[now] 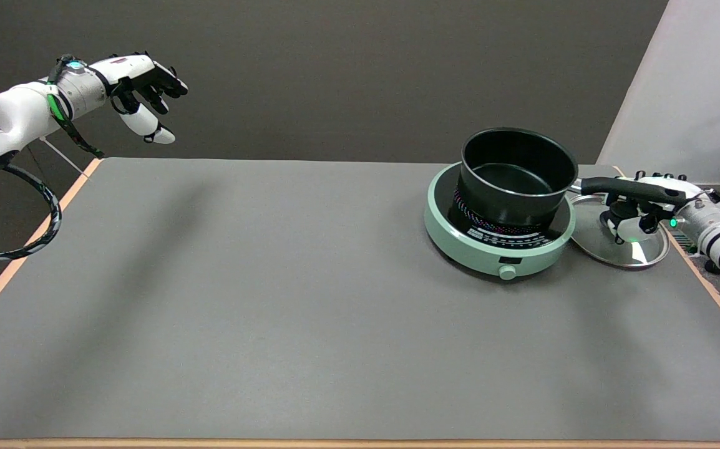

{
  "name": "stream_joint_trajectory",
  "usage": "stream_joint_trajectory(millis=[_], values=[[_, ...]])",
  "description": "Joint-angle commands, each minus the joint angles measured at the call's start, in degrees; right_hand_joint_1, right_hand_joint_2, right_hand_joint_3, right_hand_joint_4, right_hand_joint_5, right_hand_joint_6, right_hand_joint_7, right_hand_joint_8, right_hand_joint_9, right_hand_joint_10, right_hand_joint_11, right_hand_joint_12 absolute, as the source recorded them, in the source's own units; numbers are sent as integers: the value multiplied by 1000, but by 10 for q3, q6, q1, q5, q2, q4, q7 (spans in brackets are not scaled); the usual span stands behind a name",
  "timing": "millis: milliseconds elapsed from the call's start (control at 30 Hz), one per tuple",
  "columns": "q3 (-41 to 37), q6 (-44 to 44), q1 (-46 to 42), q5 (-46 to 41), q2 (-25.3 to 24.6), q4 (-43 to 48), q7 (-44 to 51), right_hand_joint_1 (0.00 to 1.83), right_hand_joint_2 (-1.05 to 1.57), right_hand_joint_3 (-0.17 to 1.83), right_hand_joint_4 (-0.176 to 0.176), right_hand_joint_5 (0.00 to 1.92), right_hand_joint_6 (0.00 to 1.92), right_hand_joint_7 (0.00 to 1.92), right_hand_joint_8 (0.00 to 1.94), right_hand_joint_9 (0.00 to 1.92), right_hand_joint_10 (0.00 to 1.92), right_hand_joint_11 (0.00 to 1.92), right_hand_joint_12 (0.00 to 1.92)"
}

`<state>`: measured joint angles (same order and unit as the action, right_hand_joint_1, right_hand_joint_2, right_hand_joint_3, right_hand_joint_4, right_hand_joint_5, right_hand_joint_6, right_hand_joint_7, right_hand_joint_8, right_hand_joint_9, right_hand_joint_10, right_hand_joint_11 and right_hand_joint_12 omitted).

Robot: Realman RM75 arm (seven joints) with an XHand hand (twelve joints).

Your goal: Pick up the pot lid.

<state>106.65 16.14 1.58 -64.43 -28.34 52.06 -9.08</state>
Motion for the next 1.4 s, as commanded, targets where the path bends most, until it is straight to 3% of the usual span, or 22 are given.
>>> stream_joint_trajectory(millis=[33,1400], values=[[1,0,1,0,0,2,0,1288,984,753,176,381,1370,628,1803,459,1921,188,1912],[-27,9,-18,0,47,-61,0,1297,927,841,176,409,1424,668,1797,542,1921,342,1888]])
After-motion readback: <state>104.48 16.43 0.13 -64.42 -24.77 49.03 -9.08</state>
